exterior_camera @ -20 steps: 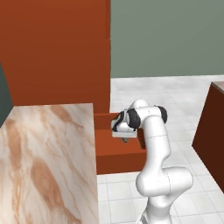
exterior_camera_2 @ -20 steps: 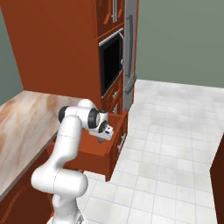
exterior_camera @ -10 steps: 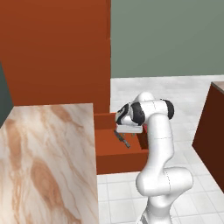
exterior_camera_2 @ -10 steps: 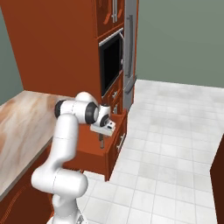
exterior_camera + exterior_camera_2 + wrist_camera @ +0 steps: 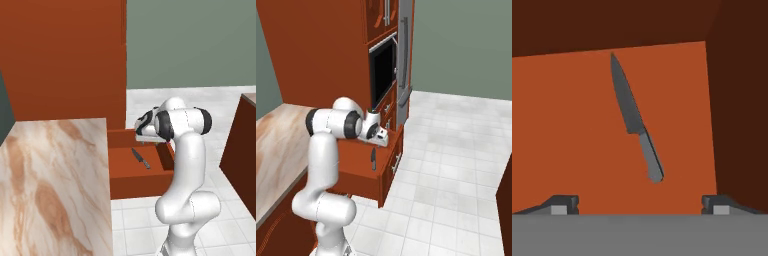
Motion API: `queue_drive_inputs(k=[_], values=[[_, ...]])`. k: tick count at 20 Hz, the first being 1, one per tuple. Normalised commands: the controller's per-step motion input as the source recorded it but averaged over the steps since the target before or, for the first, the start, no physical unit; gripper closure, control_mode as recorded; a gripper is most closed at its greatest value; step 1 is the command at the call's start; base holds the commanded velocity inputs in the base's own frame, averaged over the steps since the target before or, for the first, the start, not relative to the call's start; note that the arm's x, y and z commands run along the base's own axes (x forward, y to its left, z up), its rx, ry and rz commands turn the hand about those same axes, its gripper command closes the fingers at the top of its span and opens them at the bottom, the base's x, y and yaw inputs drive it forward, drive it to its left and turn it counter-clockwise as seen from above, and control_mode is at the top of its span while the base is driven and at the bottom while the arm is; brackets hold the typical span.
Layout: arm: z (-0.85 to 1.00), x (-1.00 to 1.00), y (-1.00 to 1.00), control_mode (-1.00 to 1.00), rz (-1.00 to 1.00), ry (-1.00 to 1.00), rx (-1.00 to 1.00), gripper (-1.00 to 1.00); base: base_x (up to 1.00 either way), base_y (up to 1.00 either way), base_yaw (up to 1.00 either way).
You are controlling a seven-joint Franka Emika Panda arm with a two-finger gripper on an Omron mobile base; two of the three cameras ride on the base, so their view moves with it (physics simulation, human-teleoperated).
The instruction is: Pick up the metallic utensils from the counter and place them in the open drawer. Make sure not to pick up any wooden utensils.
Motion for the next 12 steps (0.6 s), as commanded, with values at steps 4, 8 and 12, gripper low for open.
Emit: queue_drive_inputs(k=[4, 8, 12], values=[[0.79, 0.2, 0.0, -1.0, -0.01, -0.12, 0.0, -1.0, 0.0, 0.0, 0.0], [0.77, 0.07, 0.0, -1.0, 0.0, -0.03, 0.0, -1.0, 0.0, 0.0, 0.0], [0.53, 0.09, -0.04, -1.0, -0.01, 0.0, 0.0, -1.0, 0.0, 0.0, 0.0]])
